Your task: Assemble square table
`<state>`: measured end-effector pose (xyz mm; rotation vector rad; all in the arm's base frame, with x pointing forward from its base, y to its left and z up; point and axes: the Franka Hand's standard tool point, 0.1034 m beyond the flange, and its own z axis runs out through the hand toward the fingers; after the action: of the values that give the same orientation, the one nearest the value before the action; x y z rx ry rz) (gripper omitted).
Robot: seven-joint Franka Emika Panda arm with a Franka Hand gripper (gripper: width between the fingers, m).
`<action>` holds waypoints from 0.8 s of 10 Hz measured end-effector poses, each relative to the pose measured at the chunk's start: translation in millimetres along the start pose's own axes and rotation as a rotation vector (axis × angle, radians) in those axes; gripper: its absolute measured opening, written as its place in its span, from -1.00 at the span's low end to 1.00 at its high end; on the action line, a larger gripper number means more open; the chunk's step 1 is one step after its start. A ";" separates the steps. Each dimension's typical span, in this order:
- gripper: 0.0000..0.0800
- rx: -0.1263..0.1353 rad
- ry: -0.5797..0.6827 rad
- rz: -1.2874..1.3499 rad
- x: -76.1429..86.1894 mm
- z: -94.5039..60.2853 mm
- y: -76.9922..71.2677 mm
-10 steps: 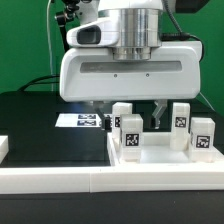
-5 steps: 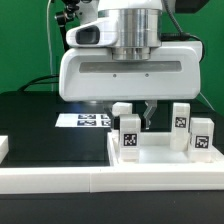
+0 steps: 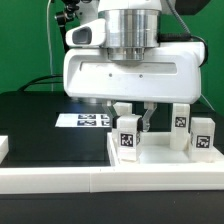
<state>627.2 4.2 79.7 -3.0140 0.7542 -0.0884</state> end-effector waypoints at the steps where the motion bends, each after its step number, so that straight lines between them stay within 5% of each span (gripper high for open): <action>1: -0.28 0.005 0.005 0.114 0.1 0.3 0.7; 8: -0.27 0.041 -0.007 0.722 -0.6 0.6 5.1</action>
Offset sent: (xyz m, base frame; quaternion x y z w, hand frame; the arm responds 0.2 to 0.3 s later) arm -0.0060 0.0051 -0.0028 0.0081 0.0022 0.2452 0.9694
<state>624.3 0.0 78.8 -2.5066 1.7358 -0.0673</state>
